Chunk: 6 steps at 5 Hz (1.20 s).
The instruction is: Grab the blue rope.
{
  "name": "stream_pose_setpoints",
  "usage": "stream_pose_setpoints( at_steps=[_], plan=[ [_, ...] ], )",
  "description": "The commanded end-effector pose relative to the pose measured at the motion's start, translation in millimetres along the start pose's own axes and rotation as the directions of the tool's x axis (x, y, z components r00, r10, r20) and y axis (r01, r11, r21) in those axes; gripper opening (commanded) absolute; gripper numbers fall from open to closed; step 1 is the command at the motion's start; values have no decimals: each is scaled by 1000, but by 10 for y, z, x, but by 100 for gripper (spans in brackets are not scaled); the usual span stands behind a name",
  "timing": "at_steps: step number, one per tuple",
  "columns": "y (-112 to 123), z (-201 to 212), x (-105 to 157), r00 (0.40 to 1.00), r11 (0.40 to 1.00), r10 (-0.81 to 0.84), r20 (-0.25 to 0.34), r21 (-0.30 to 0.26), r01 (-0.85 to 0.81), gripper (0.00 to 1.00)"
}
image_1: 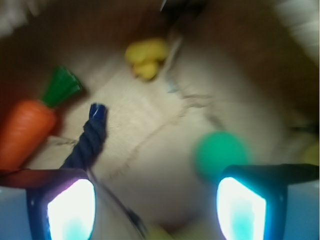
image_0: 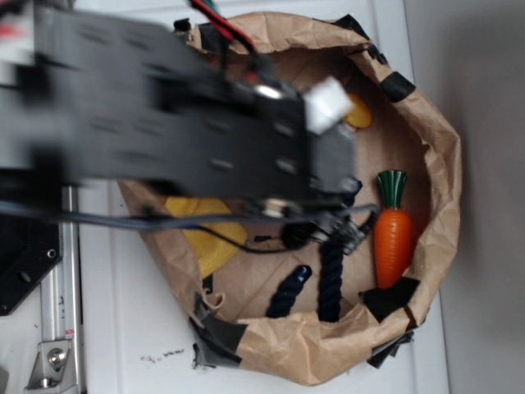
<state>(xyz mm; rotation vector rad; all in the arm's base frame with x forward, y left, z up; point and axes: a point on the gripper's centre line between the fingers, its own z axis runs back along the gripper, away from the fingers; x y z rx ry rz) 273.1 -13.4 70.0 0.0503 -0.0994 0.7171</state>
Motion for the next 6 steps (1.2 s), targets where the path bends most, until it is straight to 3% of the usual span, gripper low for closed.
stream_pose_setpoints(
  at_steps=[1,2,3,4,5,6],
  plan=[
    [-745,-260,-222,985,965,-166,40,-198,171,100],
    [-766,-377,-262,982,956,-189,27,-224,190,100],
    [-794,-731,-311,974,958,-217,-70,-205,199,100],
    [-676,-809,-369,972,968,-201,-123,-178,178,0],
    [-559,-703,-345,970,961,-216,-108,-198,192,0],
    [-409,-534,-253,968,950,-247,-38,-208,234,0]
  ],
)
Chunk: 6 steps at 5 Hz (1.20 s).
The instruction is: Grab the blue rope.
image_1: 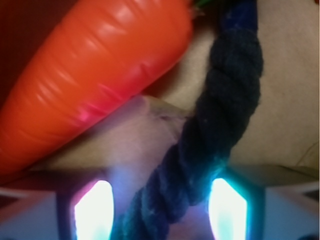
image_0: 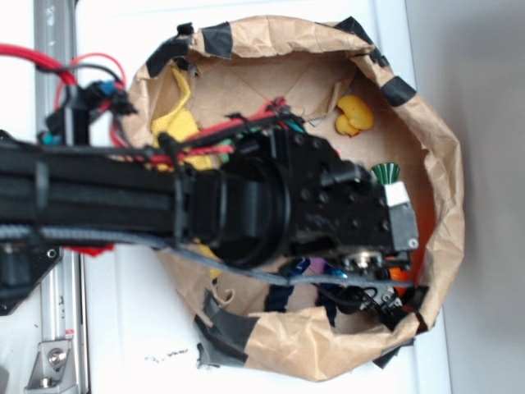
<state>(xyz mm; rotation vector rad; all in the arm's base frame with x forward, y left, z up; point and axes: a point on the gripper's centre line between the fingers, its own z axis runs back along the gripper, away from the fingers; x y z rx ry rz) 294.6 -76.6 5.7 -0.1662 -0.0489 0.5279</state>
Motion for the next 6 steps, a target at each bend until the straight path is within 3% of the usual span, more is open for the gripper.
stream_pose_setpoints(
  at_steps=[1,2,3,4,5,6],
  plan=[
    [388,335,92,982,991,-137,128,22,135,0],
    [480,367,148,976,985,-173,131,17,173,0],
    [522,411,202,966,971,-238,98,22,237,0],
    [473,913,292,911,912,-406,73,94,399,0],
    [425,1426,323,859,846,-510,47,208,491,0],
    [398,1688,314,859,839,-512,16,225,496,0]
  ],
)
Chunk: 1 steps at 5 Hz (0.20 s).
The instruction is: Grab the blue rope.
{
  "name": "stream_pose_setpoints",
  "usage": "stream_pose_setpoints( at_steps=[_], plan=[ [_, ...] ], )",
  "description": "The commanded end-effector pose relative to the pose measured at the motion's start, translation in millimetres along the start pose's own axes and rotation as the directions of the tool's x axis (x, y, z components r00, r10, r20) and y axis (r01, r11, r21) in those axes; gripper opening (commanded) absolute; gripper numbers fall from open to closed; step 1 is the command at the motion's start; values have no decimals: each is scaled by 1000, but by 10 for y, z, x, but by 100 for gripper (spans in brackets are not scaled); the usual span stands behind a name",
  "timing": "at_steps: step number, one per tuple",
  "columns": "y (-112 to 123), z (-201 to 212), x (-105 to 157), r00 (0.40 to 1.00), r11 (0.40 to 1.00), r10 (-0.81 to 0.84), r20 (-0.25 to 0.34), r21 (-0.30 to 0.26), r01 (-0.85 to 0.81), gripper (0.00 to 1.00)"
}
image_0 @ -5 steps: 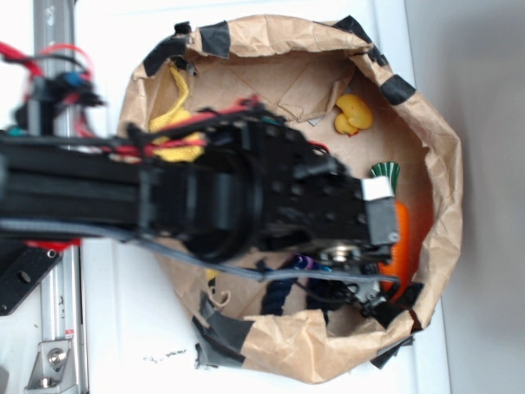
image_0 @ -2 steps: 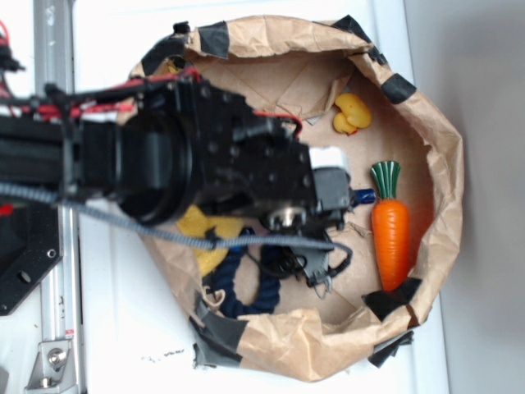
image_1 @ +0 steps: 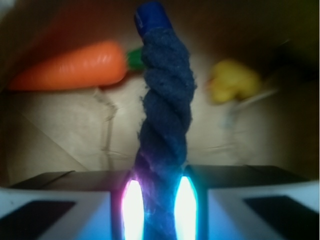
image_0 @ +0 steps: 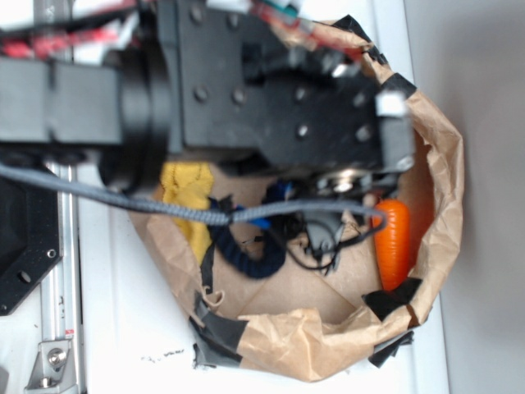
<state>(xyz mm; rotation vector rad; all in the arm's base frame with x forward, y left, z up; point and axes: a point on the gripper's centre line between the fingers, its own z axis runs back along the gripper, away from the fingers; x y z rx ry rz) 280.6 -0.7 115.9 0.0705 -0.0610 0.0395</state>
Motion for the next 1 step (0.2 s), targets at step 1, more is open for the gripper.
stream_pose_setpoints(
  at_steps=[1],
  plan=[
    [21,610,6,998,998,-56,29,24,56,0]
  ],
)
